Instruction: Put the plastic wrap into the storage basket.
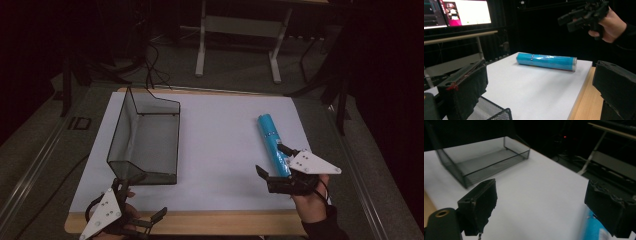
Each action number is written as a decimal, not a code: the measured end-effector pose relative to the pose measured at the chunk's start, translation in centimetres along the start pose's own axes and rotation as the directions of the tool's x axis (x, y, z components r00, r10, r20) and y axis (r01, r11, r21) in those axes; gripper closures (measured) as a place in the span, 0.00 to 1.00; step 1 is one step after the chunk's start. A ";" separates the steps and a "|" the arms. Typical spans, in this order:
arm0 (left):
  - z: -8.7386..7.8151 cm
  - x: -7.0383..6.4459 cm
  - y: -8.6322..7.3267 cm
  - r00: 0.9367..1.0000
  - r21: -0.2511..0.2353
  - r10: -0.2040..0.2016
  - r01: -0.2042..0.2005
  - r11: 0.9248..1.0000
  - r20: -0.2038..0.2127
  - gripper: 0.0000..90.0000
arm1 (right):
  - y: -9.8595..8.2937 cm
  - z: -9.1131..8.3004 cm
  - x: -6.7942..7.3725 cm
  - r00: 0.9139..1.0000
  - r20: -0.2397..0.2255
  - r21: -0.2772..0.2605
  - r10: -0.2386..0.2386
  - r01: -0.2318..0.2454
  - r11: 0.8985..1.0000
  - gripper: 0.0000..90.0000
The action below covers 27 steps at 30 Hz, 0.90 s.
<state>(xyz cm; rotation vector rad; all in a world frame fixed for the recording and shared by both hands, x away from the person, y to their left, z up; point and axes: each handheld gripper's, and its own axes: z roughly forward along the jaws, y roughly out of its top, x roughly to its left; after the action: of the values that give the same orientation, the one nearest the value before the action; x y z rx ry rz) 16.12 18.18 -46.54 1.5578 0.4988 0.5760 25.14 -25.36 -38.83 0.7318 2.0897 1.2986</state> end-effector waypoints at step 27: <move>0.1 0.0 0.0 1.000 0.013 0.009 -0.009 1.000 0.004 0.01 | 2.0 4.9 -8.2 0.972 0.188 0.164 0.139 -0.170 0.972 0.10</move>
<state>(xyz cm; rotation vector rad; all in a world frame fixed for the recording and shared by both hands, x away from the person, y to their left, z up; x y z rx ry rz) 16.22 18.07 -46.55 1.5744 0.4939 0.5774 34.61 -27.41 -37.40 1.0675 2.0568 1.0896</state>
